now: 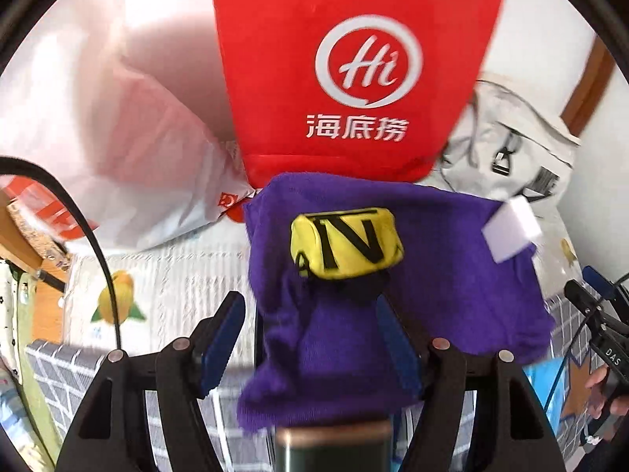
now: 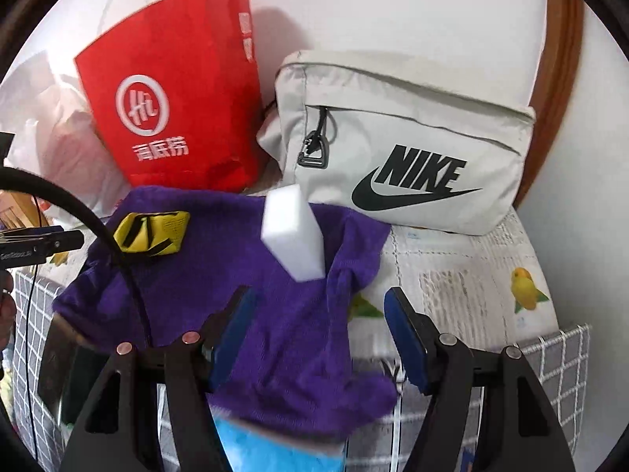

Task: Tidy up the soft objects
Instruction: 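Open the left gripper over the towel while the right gripper releases the sponge onto it, then move both grippers back to the items on the checkered cover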

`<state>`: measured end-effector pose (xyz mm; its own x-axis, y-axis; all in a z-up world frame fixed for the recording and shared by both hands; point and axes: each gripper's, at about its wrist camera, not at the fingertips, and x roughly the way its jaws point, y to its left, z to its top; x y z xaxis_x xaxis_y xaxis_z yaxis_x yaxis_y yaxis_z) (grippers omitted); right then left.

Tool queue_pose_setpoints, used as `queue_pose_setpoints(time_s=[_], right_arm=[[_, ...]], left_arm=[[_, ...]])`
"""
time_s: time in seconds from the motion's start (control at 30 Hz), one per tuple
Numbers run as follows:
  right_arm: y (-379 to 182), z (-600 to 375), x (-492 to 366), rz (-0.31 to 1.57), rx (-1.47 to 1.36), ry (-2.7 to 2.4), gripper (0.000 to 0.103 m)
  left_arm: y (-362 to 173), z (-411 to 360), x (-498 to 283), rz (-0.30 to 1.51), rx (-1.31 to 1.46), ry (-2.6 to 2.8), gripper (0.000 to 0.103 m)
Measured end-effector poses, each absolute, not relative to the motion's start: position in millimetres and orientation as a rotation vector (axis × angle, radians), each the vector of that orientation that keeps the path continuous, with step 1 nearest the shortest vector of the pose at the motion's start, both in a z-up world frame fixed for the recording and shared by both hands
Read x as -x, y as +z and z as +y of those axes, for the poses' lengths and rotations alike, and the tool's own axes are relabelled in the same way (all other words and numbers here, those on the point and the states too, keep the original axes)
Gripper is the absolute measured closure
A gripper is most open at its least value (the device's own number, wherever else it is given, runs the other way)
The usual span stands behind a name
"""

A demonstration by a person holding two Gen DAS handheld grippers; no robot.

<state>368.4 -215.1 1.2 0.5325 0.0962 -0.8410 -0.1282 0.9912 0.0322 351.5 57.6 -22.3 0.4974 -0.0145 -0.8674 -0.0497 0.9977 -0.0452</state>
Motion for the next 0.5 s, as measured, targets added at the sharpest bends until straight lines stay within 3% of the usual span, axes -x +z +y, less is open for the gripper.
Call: queue_pose_setpoints(time_s=[0.23,0.5], right_arm=[[22,-204,-304,0.971,0.024,0.157,0.035],[41,-195,-224,0.949,-0.004,0.188,0.035]], left_arm=[[1,52,-277,1.022,0.097,-0.040,0.035],[-11,49,-203,1.056,0.098,-0.078,0.035]])
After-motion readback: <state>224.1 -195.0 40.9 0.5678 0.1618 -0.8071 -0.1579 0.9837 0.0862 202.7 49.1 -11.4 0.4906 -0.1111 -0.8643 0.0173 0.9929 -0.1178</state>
